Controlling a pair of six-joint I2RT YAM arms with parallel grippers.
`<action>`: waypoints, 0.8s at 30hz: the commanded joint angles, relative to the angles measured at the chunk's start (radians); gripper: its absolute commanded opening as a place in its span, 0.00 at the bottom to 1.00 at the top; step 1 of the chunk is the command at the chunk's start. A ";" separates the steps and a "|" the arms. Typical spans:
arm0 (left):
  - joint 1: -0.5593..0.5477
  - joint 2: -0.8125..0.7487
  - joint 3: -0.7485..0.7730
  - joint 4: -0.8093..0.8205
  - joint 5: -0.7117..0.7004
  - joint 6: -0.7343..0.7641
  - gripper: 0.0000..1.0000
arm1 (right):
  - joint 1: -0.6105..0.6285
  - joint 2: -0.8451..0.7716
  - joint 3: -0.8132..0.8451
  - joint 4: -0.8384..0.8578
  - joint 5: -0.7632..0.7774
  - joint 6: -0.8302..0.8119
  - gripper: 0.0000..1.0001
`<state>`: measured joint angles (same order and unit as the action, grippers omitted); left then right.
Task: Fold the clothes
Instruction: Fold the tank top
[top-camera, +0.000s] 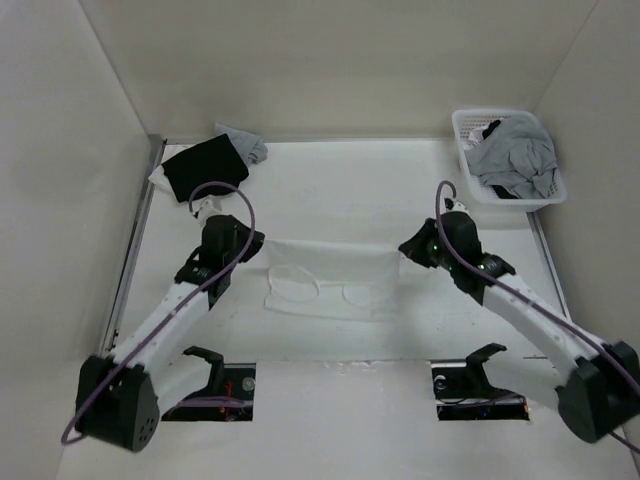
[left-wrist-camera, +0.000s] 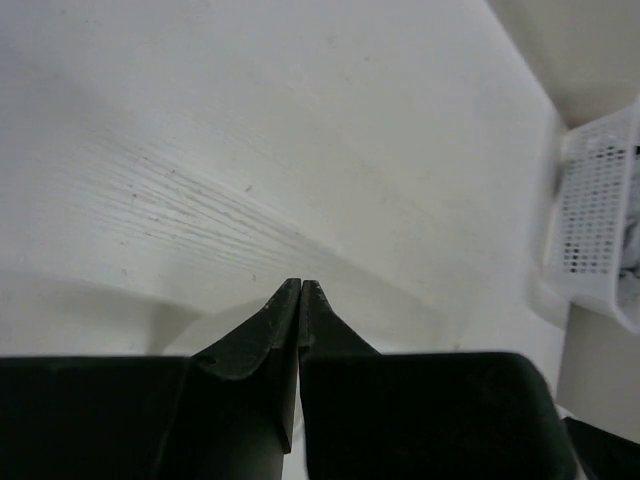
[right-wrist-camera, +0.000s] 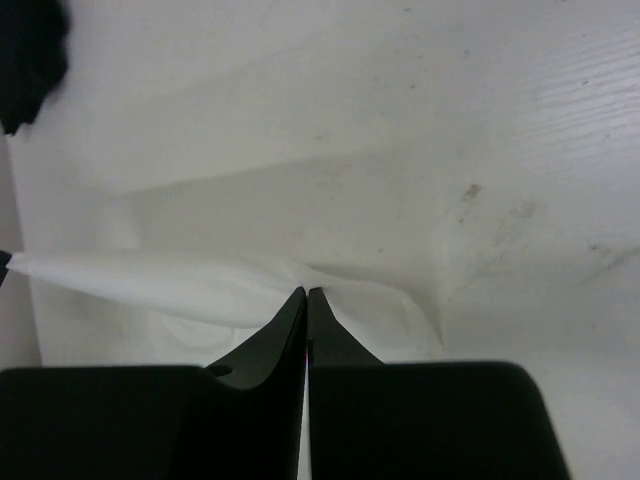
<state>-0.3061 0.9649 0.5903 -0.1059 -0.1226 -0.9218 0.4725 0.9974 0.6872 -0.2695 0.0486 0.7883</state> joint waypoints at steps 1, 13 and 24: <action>0.015 0.202 0.060 0.230 -0.020 0.017 0.00 | -0.115 0.183 0.049 0.280 -0.186 -0.067 0.03; 0.022 0.491 0.165 0.431 0.028 0.001 0.00 | -0.228 0.318 0.040 0.398 -0.239 -0.069 0.03; -0.024 0.026 -0.322 0.428 0.046 -0.038 0.01 | -0.148 -0.034 -0.327 0.353 -0.176 0.052 0.02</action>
<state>-0.3271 1.0676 0.3191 0.2943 -0.0814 -0.9421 0.2977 1.0454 0.3992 0.0742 -0.1665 0.7895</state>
